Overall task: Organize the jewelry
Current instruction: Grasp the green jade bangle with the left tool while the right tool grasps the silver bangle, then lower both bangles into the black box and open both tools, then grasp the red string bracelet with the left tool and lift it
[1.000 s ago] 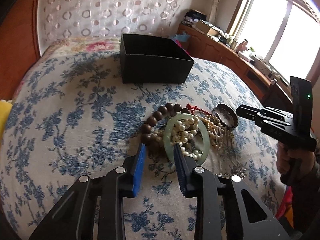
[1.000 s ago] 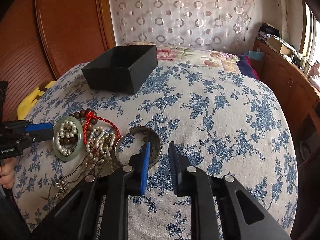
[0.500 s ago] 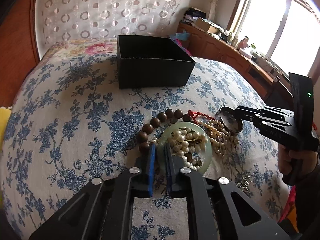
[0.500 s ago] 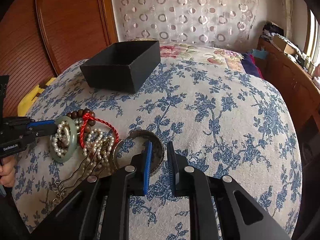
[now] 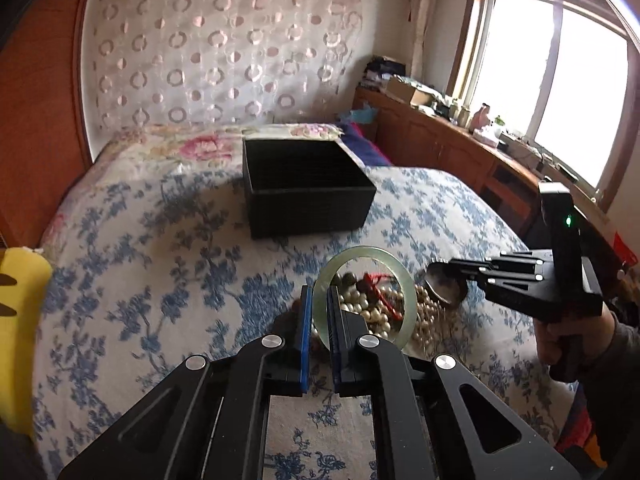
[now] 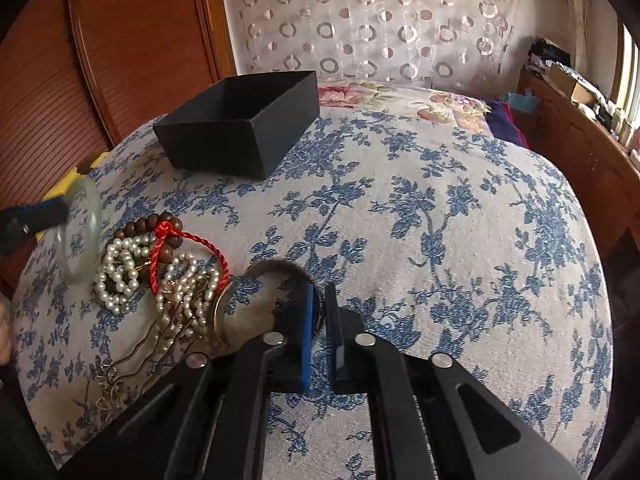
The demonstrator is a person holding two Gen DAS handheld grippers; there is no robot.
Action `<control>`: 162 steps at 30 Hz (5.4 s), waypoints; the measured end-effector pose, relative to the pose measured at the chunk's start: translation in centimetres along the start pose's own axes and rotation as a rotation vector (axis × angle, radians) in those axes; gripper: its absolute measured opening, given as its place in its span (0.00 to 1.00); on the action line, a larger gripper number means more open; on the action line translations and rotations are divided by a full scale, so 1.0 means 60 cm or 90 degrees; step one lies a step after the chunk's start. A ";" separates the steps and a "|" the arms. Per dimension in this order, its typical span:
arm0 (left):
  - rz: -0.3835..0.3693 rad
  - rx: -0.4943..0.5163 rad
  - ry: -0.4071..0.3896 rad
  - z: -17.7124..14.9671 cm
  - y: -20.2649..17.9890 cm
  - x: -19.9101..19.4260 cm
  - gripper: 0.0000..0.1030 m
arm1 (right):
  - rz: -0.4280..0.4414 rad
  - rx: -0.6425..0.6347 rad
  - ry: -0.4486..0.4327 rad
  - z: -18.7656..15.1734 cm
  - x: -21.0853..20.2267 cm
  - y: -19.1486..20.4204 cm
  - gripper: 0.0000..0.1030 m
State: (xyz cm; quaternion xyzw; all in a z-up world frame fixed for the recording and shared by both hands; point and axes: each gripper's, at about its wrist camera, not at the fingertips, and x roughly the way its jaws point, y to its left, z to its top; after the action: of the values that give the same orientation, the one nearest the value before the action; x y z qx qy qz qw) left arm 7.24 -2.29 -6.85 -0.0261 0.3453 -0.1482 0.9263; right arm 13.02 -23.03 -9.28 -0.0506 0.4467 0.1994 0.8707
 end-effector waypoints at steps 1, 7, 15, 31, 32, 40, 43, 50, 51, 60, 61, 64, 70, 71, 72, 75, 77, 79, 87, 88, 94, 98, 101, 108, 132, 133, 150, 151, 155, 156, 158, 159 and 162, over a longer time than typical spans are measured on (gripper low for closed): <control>0.002 0.001 -0.003 0.003 0.002 -0.001 0.06 | 0.000 -0.003 -0.003 0.000 -0.002 0.000 0.05; 0.015 0.004 -0.026 0.024 0.015 -0.008 0.06 | -0.008 -0.007 -0.043 0.018 -0.030 -0.007 0.05; 0.020 0.023 -0.040 0.057 0.026 0.001 0.06 | 0.005 -0.037 -0.102 0.078 -0.055 -0.005 0.05; 0.057 0.013 -0.056 0.143 0.076 0.037 0.06 | 0.045 -0.098 -0.129 0.225 0.028 0.053 0.05; 0.058 0.013 -0.056 0.146 0.076 0.039 0.06 | 0.049 -0.101 -0.126 0.228 0.035 0.056 0.05; 0.053 0.021 -0.047 0.175 0.075 0.070 0.06 | 0.082 -0.117 -0.105 0.236 0.065 0.066 0.12; 0.050 0.024 -0.041 0.183 0.073 0.087 0.06 | 0.083 -0.102 -0.120 0.239 0.055 0.051 0.16; 0.038 0.022 -0.024 0.201 0.076 0.123 0.06 | 0.068 -0.102 -0.130 0.230 0.033 0.034 0.16; 0.036 0.024 -0.022 0.203 0.075 0.126 0.06 | 0.067 -0.102 -0.131 0.230 0.031 0.032 0.16; 0.029 0.035 0.005 0.215 0.065 0.167 0.06 | 0.043 -0.096 -0.133 0.219 0.021 0.014 0.16; 0.029 0.036 0.011 0.214 0.065 0.172 0.07 | 0.043 -0.093 -0.132 0.219 0.021 0.011 0.16; 0.025 0.037 0.027 0.212 0.064 0.183 0.07 | 0.043 -0.086 -0.130 0.213 0.016 0.004 0.16; 0.033 0.038 0.022 0.211 0.061 0.170 0.16 | 0.037 -0.077 -0.131 0.199 0.003 -0.001 0.16; 0.035 0.036 0.018 0.208 0.061 0.161 0.16 | 0.036 -0.075 -0.131 0.195 -0.001 -0.001 0.16; 0.034 0.034 0.015 0.204 0.061 0.154 0.16 | 0.036 -0.074 -0.131 0.191 -0.005 0.000 0.16; 0.028 0.033 0.011 0.187 0.056 0.130 0.16 | 0.038 -0.068 -0.134 0.174 -0.020 0.004 0.16; 0.027 0.040 0.007 0.172 0.050 0.113 0.16 | 0.040 -0.063 -0.138 0.162 -0.031 0.008 0.16; 0.022 0.042 0.004 0.155 0.042 0.098 0.16 | 0.043 -0.057 -0.138 0.150 -0.040 0.013 0.16; -0.006 0.054 0.016 0.084 0.009 0.051 0.16 | 0.041 -0.051 -0.128 0.094 -0.068 0.039 0.16; -0.007 0.056 0.018 0.075 0.004 0.046 0.16 | 0.042 -0.050 -0.128 0.088 -0.072 0.040 0.16; -0.005 0.053 0.026 0.029 -0.011 0.023 0.16 | 0.045 -0.036 -0.125 0.040 -0.100 0.051 0.16; -0.016 0.046 0.038 0.002 -0.016 0.014 0.16 | 0.048 -0.030 -0.113 0.006 -0.109 0.058 0.16; -0.020 0.046 0.048 -0.011 -0.021 0.017 0.17 | 0.054 -0.020 -0.102 -0.021 -0.109 0.058 0.16; -0.031 0.045 0.058 -0.018 -0.034 0.028 0.27 | 0.055 -0.002 -0.073 -0.072 -0.101 0.065 0.16; -0.050 0.057 0.128 0.034 -0.070 0.145 0.31 | 0.060 0.011 -0.077 -0.096 -0.111 0.052 0.16; -0.053 0.060 0.133 0.033 -0.071 0.148 0.30 | 0.060 0.011 -0.076 -0.097 -0.111 0.053 0.16; -0.052 0.067 -0.018 0.083 -0.079 0.013 0.05 | 0.070 -0.001 -0.073 -0.088 -0.104 0.069 0.16; -0.052 0.066 -0.024 0.086 -0.078 0.005 0.05 | 0.072 -0.002 -0.073 -0.086 -0.103 0.071 0.16; -0.061 0.057 -0.051 0.092 -0.069 -0.030 0.05 | 0.074 -0.010 -0.070 -0.079 -0.100 0.081 0.16; -0.062 0.057 -0.061 0.094 -0.066 -0.041 0.05 | 0.074 -0.012 -0.070 -0.078 -0.099 0.084 0.16; -0.050 0.057 -0.074 0.099 -0.057 -0.056 0.05 | 0.075 -0.014 -0.068 -0.075 -0.099 0.088 0.16; -0.050 0.055 -0.078 0.100 -0.053 -0.062 0.05 | 0.075 -0.016 -0.068 -0.074 -0.099 0.089 0.16; -0.042 0.044 -0.095 0.104 -0.037 -0.082 0.05 | 0.076 -0.020 -0.066 -0.071 -0.098 0.094 0.16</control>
State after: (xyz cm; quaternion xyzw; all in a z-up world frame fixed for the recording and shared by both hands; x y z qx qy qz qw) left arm 7.17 -3.29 1.35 -0.0162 0.2689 -0.1880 0.9445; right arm 4.52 -20.75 -6.60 -0.0268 0.3999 0.2606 0.8783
